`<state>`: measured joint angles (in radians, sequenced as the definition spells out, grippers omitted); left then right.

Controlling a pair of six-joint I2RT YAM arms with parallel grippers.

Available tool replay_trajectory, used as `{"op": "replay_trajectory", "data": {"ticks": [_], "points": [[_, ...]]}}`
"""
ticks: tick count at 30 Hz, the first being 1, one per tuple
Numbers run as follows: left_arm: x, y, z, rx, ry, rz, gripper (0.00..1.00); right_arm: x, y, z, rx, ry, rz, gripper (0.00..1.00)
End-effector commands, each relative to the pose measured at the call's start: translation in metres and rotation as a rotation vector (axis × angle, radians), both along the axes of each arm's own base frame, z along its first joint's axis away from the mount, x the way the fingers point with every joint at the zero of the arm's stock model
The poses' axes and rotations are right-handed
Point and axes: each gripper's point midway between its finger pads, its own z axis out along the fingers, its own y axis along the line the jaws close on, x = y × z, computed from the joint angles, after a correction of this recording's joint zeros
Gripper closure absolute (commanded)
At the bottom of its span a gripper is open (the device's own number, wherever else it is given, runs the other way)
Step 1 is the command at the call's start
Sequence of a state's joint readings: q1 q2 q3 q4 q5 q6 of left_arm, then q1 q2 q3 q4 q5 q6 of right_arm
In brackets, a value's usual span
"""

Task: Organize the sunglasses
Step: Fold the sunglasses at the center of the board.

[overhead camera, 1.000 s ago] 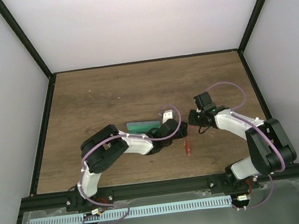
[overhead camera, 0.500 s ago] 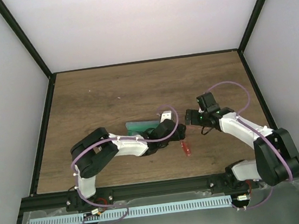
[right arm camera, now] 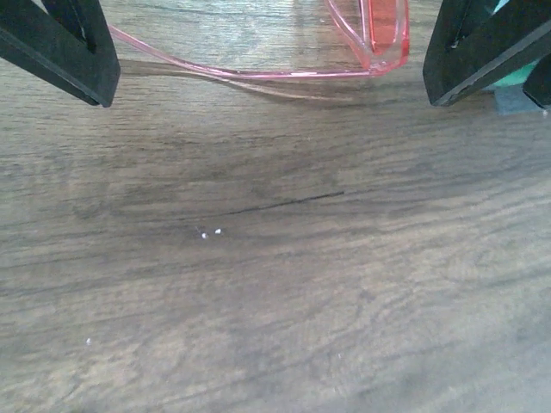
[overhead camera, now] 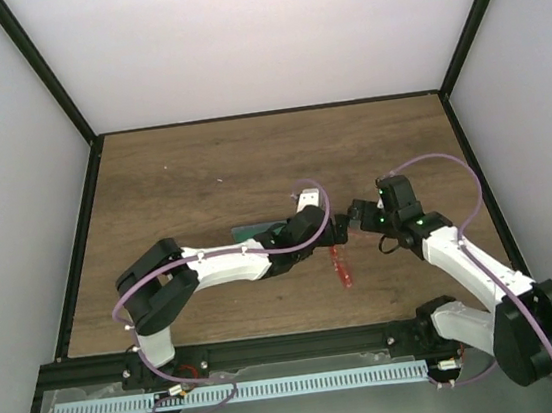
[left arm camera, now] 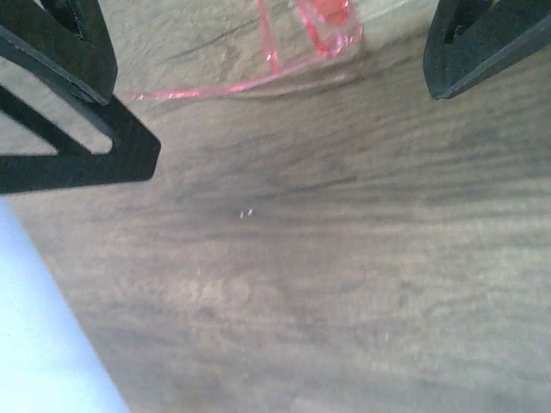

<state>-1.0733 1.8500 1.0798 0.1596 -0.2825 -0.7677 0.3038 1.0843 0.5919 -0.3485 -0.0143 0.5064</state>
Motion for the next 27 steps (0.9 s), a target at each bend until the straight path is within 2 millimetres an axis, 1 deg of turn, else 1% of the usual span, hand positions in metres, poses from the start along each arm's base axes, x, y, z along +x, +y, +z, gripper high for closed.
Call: {"op": "replay_trajectory", "data": {"ticks": [1, 4, 6, 8, 10, 12, 14, 15, 18, 20, 22, 24, 27], "points": [[0.009, -0.009, 0.041, -0.011, -0.077, -0.007, 0.0, 0.006, -0.006, 0.027, 0.038, -0.082, -0.044, 0.0], [0.012, -0.013, 0.052, 0.001, -0.11, -0.027, 0.0, 0.007, -0.015, 0.042, 0.058, -0.131, -0.076, 0.0], [0.024, -0.006, 0.063, 0.021, -0.126, 0.003, 0.0, 0.007, -0.023, 0.052, 0.075, -0.17, -0.105, 0.0], [0.043, 0.012, 0.07, 0.05, -0.141, 0.039, 0.0, 0.003, -0.02, 0.067, 0.11, -0.241, -0.081, 0.0], [0.065, 0.038, 0.074, 0.079, -0.135, 0.098, 0.0, 0.0, -0.01, 0.075, 0.146, -0.285, -0.014, 0.0], [0.085, 0.068, 0.078, 0.104, -0.126, 0.171, 0.0, -0.001, -0.001, 0.07, 0.158, -0.262, 0.04, 0.0], [0.097, 0.095, 0.08, 0.122, -0.109, 0.224, 0.0, 0.001, 0.012, 0.057, 0.178, -0.203, 0.108, 0.0], [0.101, 0.105, 0.085, 0.119, -0.111, 0.243, 0.0, 0.001, 0.02, 0.048, 0.191, -0.167, 0.145, 0.0], [0.098, 0.125, 0.104, 0.133, -0.145, 0.275, 0.0, 0.004, 0.032, 0.023, 0.188, -0.079, 0.205, 0.0], [0.09, 0.133, 0.11, 0.128, -0.155, 0.275, 0.0, 0.004, 0.039, 0.011, 0.14, -0.047, 0.215, 0.0], [0.079, 0.139, 0.108, 0.108, -0.153, 0.259, 0.0, 0.006, 0.039, 0.0, 0.077, -0.014, 0.205, 0.0], [0.063, 0.149, 0.099, 0.078, -0.148, 0.24, 0.0, 0.006, 0.043, -0.008, 0.068, 0.008, 0.221, 0.0], [0.043, 0.166, 0.096, 0.033, -0.17, 0.238, 0.0, 0.007, 0.042, -0.017, 0.047, 0.033, 0.224, 0.0]]}}
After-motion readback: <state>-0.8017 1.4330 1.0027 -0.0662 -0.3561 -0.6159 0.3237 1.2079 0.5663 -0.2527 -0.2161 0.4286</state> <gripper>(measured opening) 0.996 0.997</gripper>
